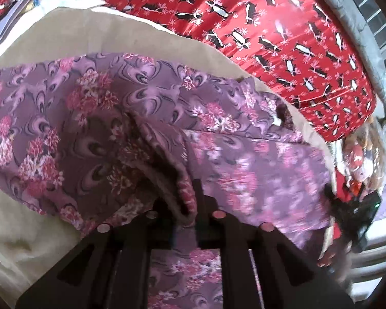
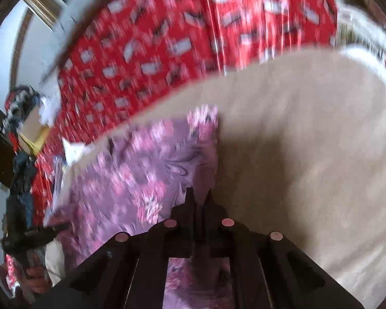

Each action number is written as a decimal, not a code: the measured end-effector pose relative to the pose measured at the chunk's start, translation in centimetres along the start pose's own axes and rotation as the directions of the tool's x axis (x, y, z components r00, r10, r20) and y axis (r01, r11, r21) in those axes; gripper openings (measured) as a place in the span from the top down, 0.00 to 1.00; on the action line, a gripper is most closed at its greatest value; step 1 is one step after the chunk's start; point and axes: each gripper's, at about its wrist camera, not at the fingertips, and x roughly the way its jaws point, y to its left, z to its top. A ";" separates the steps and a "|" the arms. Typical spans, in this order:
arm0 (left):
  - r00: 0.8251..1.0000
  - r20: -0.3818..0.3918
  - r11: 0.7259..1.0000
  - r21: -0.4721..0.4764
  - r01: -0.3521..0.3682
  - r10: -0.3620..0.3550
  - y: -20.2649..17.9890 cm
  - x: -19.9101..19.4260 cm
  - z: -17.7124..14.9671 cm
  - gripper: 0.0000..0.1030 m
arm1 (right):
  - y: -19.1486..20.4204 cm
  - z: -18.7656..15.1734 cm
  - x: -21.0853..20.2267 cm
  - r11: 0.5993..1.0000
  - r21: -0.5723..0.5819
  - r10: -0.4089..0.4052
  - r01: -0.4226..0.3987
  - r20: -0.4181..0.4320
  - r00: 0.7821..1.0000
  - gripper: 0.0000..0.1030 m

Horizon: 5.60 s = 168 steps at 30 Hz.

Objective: Fold small clothes

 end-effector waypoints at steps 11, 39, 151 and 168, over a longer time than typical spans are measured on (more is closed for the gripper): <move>1.000 0.009 0.997 -0.075 0.012 -0.011 2.9 -1.2 -0.6 0.75 | 0.8 -0.5 -1.8 0.998 -0.031 -0.046 0.050 0.112 0.993 0.85; 0.990 0.134 0.680 -0.730 0.063 0.053 38.0 -11.9 1.3 0.46 | 24.3 -14.6 13.4 0.913 -0.355 0.106 -0.199 -0.266 0.958 0.67; 0.981 -0.109 0.986 0.055 -0.158 0.163 -0.6 -0.8 -3.2 0.42 | -0.4 -3.4 0.9 0.996 0.075 -0.051 0.058 -0.097 0.994 0.86; 0.935 -0.239 0.942 0.274 -0.194 0.262 0.8 -7.9 -14.8 0.42 | 0.9 -12.5 -9.0 0.974 -0.220 -0.144 0.046 -0.452 0.880 0.62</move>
